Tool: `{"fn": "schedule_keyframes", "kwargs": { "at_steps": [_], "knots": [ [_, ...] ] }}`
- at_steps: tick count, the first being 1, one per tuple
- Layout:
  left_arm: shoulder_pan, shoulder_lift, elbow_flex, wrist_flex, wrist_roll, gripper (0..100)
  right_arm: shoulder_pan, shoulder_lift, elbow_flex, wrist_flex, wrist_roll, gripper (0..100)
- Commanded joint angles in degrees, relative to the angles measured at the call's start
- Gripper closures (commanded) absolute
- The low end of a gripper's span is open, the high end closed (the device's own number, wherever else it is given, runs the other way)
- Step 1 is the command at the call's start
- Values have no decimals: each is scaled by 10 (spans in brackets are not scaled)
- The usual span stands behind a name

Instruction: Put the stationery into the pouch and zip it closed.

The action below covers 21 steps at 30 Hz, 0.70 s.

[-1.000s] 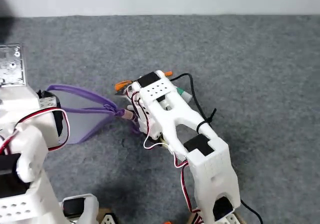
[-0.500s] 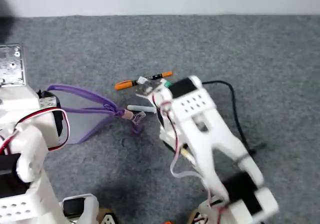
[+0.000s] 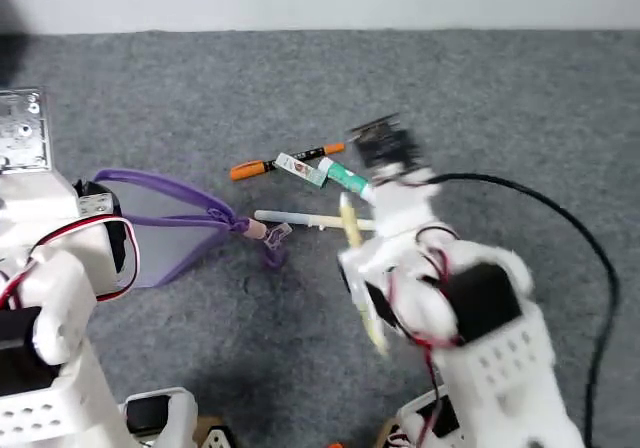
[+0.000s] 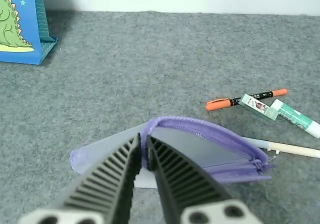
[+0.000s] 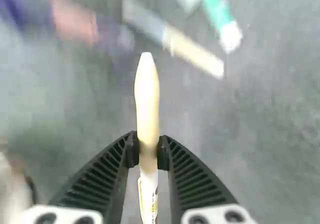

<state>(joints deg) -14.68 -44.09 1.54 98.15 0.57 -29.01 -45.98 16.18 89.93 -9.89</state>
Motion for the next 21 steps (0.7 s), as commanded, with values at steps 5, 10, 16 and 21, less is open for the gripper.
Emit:
{"fn": "schedule_keyframes", "kwargs": {
  "at_steps": [5,10,16,21],
  "knots": [
    [-4,2,8,23,6,987,-41,-69,1,-292,-222,991],
    [-4,2,8,23,6,987,-84,-46,22,-498,-278,991],
    [-4,2,8,23,6,987,-91,18,79,-673,-280,991],
    [-5,2,8,23,6,987,-124,59,84,-711,-281,991]
  ]
}}
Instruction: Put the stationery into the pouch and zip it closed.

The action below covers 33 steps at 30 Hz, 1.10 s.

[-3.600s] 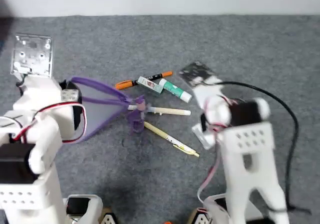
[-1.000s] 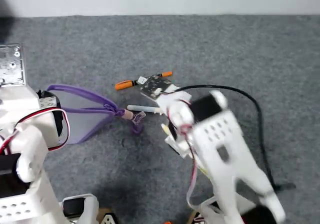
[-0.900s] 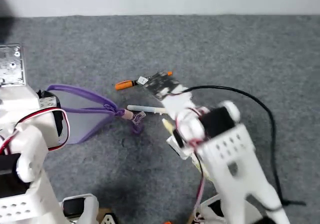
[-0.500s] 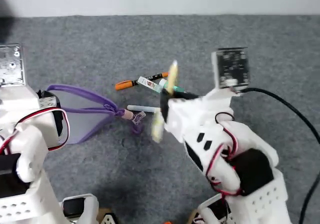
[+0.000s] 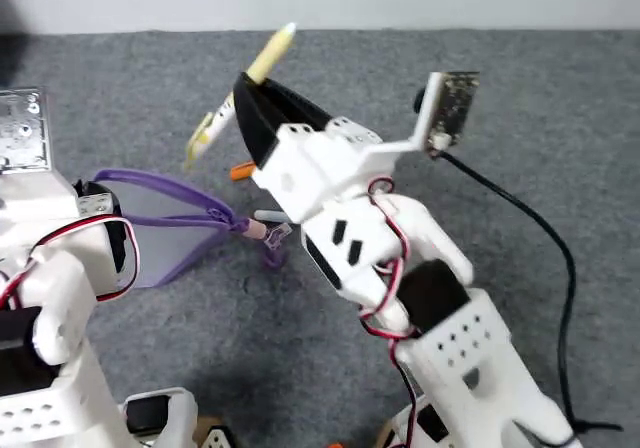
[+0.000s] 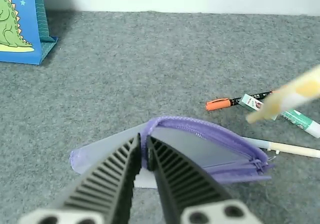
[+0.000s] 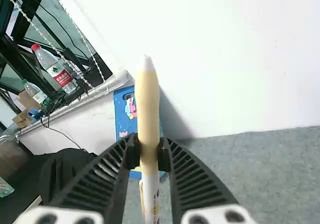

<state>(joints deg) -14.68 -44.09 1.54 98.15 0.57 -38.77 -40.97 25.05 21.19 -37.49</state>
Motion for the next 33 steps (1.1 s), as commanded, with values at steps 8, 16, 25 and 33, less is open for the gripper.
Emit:
{"fn": "schedule_keyframes", "kwargs": {
  "at_steps": [8,16,25,33],
  "knots": [
    [-6,2,8,23,6,987,-85,7,-2,16,-4,991],
    [-6,2,8,23,6,987,-85,7,108,-64,2,991],
    [-4,2,8,23,6,987,-145,-4,120,41,102,809],
    [-4,2,8,23,6,987,-124,-21,19,179,104,738]
  ]
}}
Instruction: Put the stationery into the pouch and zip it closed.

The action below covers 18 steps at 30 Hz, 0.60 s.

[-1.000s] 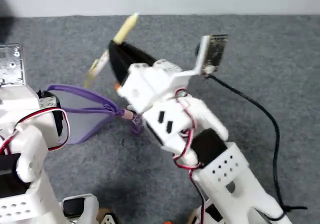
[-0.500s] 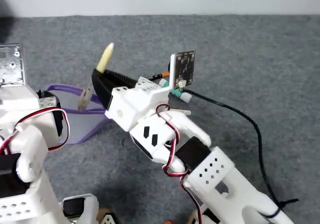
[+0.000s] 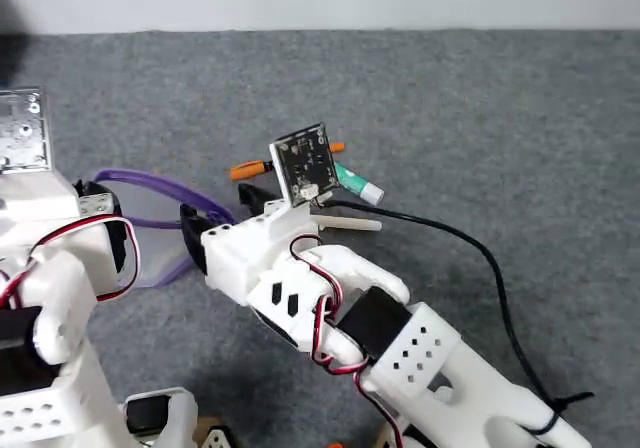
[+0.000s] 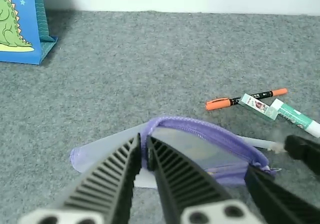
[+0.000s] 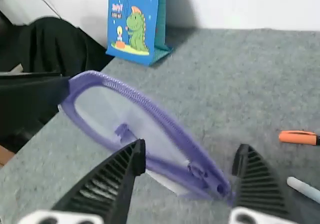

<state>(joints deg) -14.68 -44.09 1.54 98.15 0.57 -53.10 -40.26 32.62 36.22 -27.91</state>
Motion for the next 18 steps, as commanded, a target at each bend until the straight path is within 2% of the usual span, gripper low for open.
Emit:
{"fn": "schedule_keyframes", "kwargs": {
  "at_steps": [1,5,7,13,18],
  "knots": [
    [-4,2,8,23,6,987,32,-34,-62,36,8,758],
    [-6,2,8,23,6,987,114,-39,-70,72,10,841],
    [-6,2,8,23,6,987,151,-37,-69,112,37,859],
    [-4,1,8,23,6,987,219,19,-74,237,133,857],
    [-6,1,8,23,6,987,261,131,-108,313,151,812]
  ]
}}
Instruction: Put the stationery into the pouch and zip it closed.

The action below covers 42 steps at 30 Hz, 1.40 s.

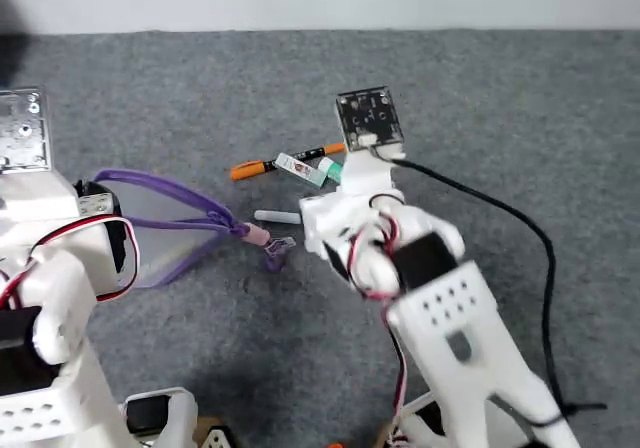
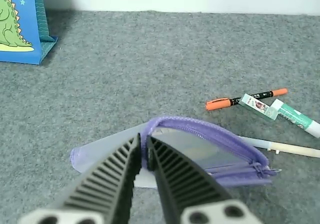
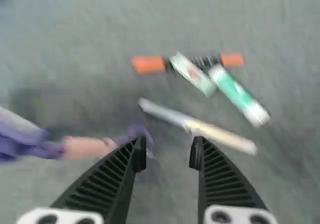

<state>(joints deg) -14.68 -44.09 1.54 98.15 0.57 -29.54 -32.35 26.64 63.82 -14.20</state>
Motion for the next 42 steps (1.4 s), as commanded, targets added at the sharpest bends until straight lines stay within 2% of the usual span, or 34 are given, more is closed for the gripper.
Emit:
{"fn": "schedule_keyframes", "kwargs": {
  "at_steps": [1,8,13,19,25,39,42],
  "knots": [
    [-6,1,8,23,6,987,34,78,-63,56,15,795],
    [-7,1,7,23,6,987,95,242,-194,168,89,678],
    [-7,1,7,23,6,987,116,337,-292,187,139,673],
    [-4,1,8,23,42,987,120,451,-375,182,197,673],
    [-4,1,8,23,46,987,119,563,-473,180,248,672],
    [-4,1,8,23,46,987,117,814,-686,62,356,675],
    [-4,1,8,23,46,987,118,869,-738,64,357,735]
  ]
}}
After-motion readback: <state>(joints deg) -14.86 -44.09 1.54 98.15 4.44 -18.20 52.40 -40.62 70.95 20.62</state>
